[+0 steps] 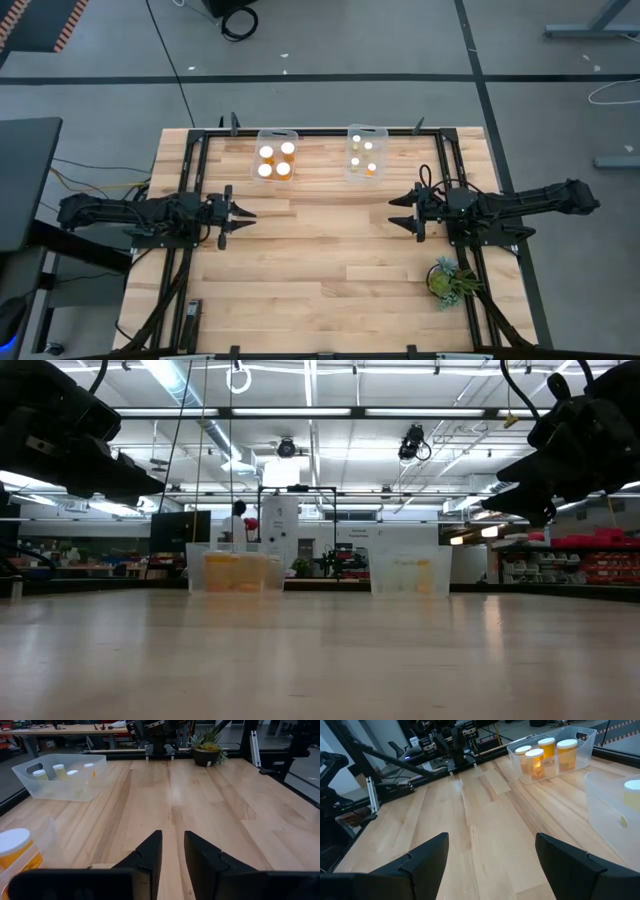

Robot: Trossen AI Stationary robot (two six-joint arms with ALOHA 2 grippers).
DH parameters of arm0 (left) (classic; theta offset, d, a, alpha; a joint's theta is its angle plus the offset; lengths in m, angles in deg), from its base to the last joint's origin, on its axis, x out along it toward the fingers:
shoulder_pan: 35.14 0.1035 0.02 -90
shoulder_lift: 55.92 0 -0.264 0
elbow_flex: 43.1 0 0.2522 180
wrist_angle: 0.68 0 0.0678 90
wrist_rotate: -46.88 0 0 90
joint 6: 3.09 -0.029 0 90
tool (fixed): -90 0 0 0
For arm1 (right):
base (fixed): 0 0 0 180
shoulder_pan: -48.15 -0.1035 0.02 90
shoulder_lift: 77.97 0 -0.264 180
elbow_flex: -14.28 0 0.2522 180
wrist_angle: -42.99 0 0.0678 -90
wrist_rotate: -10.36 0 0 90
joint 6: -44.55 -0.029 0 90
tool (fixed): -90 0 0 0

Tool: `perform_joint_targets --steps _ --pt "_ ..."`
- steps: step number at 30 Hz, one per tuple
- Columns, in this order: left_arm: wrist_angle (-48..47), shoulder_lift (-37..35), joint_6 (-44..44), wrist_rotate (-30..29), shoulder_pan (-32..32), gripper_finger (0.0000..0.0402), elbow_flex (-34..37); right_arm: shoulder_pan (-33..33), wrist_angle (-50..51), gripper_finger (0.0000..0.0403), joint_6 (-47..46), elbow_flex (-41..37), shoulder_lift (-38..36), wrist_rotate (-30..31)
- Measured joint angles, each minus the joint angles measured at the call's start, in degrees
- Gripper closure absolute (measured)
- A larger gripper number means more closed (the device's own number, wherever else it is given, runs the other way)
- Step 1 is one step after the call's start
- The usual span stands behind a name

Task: Pick and place medicine bottles into bin by pill shape (circle, oval)
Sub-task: Return to Home Position

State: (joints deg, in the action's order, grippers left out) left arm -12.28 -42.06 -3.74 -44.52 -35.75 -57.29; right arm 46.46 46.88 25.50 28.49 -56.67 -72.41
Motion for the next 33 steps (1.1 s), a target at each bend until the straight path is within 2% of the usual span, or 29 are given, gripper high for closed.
perform_joint_targets --steps 8,18,33 --pt "-0.01 0.00 0.00 0.01 -0.01 0.0321 0.00 0.01 0.00 0.0098 0.00 0.02 0.00 0.00" --pt "0.00 0.01 0.00 0.02 0.01 0.0311 0.00 0.00 0.00 0.0098 0.00 0.02 0.00 0.00" --pt "0.01 -0.01 0.01 0.00 0.01 0.0316 0.00 0.01 0.00 0.0098 0.00 0.02 0.00 0.00"
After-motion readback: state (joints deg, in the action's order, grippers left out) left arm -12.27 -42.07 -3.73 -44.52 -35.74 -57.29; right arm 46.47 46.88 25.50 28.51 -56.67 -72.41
